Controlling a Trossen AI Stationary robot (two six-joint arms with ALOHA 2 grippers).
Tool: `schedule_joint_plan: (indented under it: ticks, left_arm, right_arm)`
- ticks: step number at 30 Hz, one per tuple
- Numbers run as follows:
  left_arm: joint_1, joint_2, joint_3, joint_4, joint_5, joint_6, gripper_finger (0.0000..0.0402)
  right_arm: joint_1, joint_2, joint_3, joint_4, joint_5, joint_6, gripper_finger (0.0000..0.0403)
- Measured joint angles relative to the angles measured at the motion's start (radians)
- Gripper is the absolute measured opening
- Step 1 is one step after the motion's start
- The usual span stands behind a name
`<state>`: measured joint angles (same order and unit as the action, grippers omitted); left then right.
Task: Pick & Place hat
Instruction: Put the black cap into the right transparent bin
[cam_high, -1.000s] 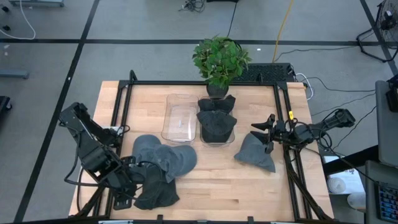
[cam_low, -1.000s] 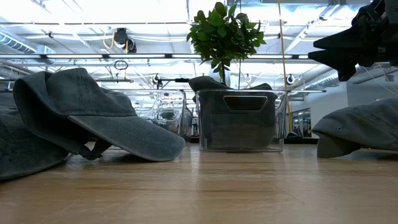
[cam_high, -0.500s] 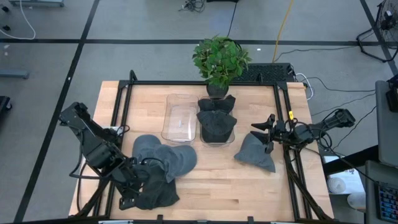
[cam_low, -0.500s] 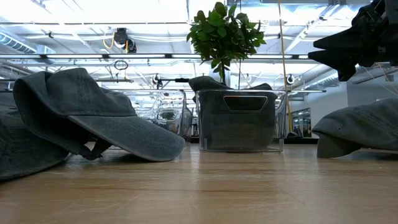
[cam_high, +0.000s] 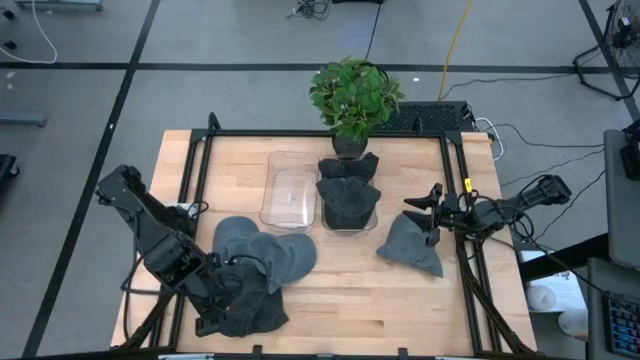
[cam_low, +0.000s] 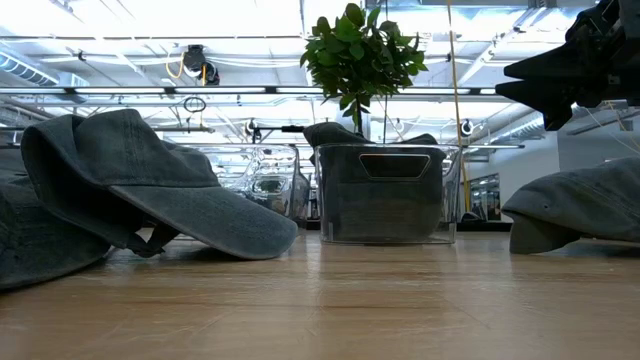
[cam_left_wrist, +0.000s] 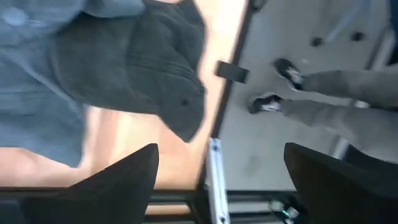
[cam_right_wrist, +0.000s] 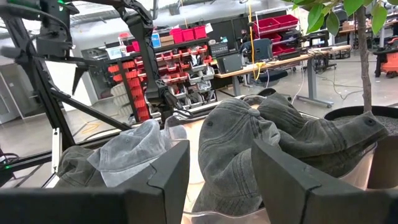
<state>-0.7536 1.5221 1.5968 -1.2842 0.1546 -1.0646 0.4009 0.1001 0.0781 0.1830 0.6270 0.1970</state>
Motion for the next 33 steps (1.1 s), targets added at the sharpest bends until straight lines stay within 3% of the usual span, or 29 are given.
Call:
schedule_joint_plan:
  ticks: [7, 27, 33]
  left_arm:
    - [-0.03, 0.073, -0.009, -0.025, -0.139, 0.013, 0.0365]
    - [-0.104, 0.3, -0.008, -0.027, -0.253, 0.023, 0.0365]
    - [-0.127, 0.356, -0.008, 0.021, -0.246, 0.032, 0.0365]
  right_arm:
    - [0.0, 0.0, 0.0, 0.0, 0.0, 0.0, 0.016]
    - [0.0, 0.0, 0.0, 0.0, 0.0, 0.0, 0.016]
    - [0.0, 0.0, 0.0, 0.0, 0.0, 0.0, 0.016]
